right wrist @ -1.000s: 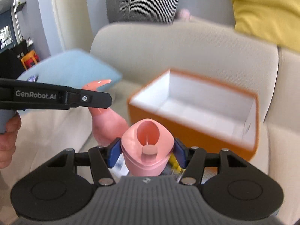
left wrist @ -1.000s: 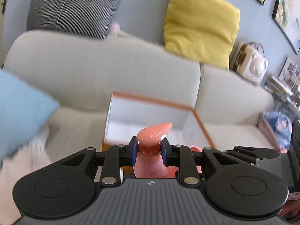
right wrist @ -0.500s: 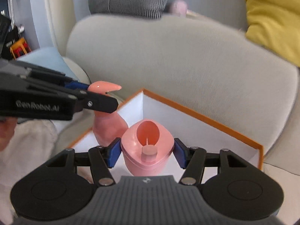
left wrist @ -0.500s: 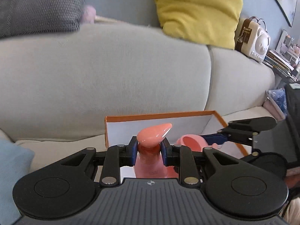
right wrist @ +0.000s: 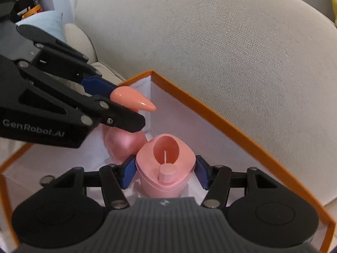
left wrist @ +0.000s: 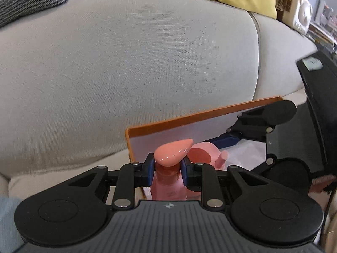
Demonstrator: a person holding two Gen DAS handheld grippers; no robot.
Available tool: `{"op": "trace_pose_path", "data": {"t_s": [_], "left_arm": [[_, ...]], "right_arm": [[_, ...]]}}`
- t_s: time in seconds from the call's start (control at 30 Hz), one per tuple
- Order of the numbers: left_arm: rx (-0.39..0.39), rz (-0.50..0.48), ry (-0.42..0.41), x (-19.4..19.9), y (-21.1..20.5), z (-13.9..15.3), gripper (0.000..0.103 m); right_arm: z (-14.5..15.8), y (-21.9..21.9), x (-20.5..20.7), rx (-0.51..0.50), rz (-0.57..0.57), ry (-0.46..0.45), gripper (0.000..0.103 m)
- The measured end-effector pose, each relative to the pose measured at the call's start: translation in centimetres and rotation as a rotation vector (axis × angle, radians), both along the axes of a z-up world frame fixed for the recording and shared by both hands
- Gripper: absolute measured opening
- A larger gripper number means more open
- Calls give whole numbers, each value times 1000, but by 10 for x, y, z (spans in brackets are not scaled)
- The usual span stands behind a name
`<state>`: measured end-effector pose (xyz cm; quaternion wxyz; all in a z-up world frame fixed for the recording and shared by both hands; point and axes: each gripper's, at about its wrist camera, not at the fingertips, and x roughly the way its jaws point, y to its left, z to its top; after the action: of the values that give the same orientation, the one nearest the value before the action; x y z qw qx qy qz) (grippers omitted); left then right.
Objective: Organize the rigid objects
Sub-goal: 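Lower the pink bottle with the left tool while the right tool lowers the pink cup into the orange box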
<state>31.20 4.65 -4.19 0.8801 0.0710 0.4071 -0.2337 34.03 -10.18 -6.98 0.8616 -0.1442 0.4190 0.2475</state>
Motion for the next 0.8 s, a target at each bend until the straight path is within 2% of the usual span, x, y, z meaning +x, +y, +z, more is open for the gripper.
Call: {"op": "trace_pose_path", "data": {"t_s": [0.17,0.3,0.37,0.43,0.73,0.77,0.8], "left_arm": [[105,-40,-51,-5,-17,-7,28],[169,-52,-79,-10,-27,-11,28],[201,-51,-78,-11,-34,-13,29],[221,-46,-70,-11,-36,-15,30],[253,-52,-69,-20,-40,-18,34],[251,-59,-75,-20,-42,-17,38],[242,-65,-90,-21,-41,-14,51]], "right_arm": [[-11,-11,16,59,-3,42,61],[-13,-18,15,81,-8,40,61],[-12,-17,14,77,-16,55,66],[-12,-17,11,75,-19,64,74],[-14,-28,-2,64,-41,113,73],[-14,-28,-3,57,-38,114,73],[-15,-27,-5,51,-36,112,73]]}}
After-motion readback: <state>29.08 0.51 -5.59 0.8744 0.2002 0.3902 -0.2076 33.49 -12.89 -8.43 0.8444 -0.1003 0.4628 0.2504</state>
